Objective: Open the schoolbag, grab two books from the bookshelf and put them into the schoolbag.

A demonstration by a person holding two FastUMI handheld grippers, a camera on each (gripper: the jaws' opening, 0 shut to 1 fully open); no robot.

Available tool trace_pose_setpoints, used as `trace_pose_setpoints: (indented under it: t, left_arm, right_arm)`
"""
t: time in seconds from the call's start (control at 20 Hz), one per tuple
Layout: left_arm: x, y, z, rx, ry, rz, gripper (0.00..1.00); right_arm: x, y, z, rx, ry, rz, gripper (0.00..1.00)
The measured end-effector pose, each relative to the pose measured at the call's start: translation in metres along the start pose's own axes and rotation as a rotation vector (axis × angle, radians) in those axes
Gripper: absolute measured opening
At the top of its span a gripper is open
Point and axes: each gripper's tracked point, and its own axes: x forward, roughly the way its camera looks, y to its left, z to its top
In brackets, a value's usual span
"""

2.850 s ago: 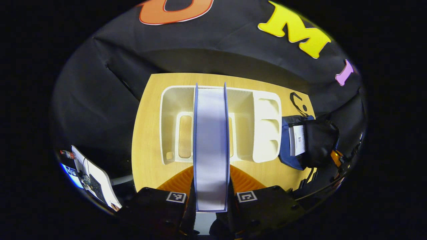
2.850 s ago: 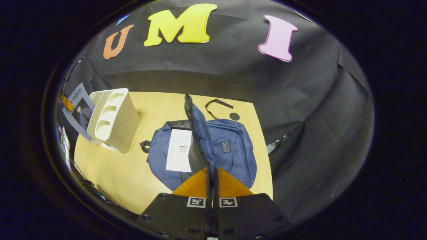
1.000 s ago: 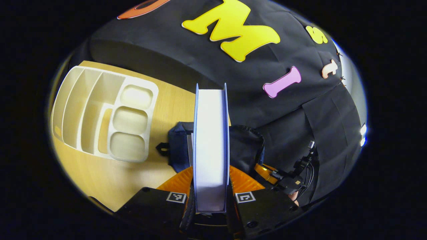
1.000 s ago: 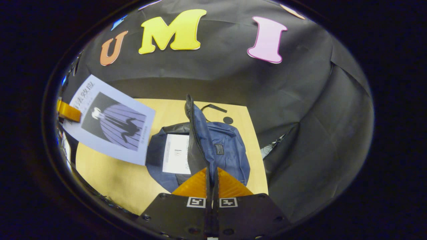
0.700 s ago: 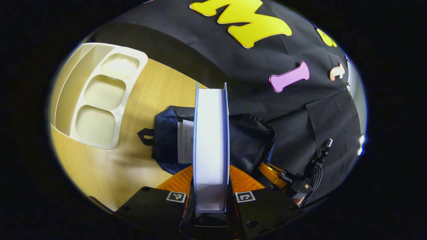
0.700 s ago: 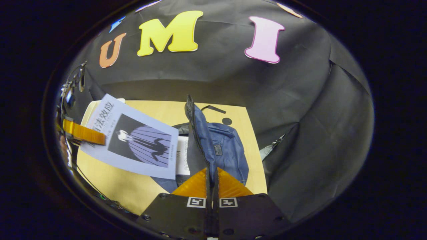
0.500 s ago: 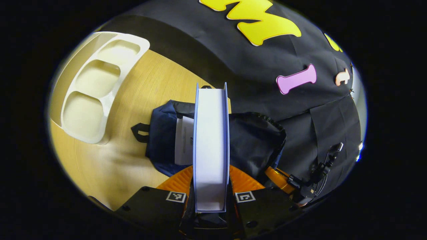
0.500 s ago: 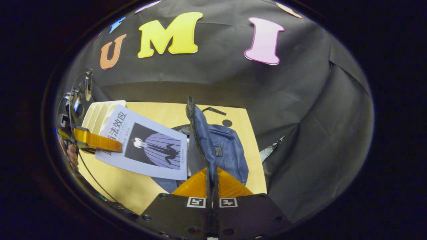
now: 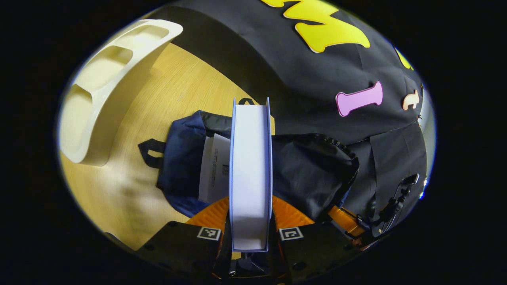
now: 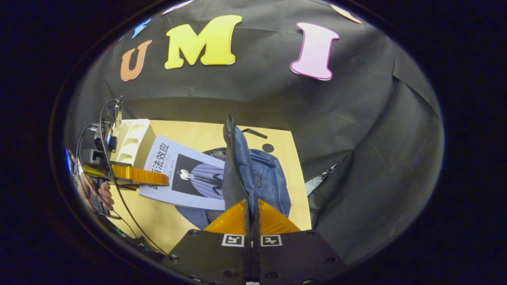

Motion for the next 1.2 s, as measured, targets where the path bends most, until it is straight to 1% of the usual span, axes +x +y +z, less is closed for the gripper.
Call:
trace_pose_setpoints:
  t: [0.2, 0.35, 0.55, 0.9, 1.2]
  left_arm:
    - [0.015, 0.000, -0.003, -0.009, -0.004, -0.051, 0.40]
    - [0.030, 0.001, -0.001, -0.003, -0.012, -0.109, 0.40]
    - [0.048, 0.006, -0.002, -0.055, -0.012, -0.178, 0.40]
    - [0.075, 0.005, -0.005, -0.079, 0.010, -0.227, 0.39]
    - [0.094, 0.007, -0.005, -0.122, 0.035, -0.268, 0.39]
  right_arm:
    - [-0.002, 0.003, 0.008, -0.016, -0.005, -0.002, 0.00]
    - [-0.004, 0.008, 0.014, -0.032, -0.011, -0.001, 0.00]
    - [-0.006, 0.016, 0.020, -0.046, -0.020, 0.005, 0.00]
    - [-0.006, 0.023, 0.023, -0.068, -0.015, 0.003, 0.00]
    - [-0.004, 0.027, 0.026, -0.091, -0.009, -0.001, 0.00]
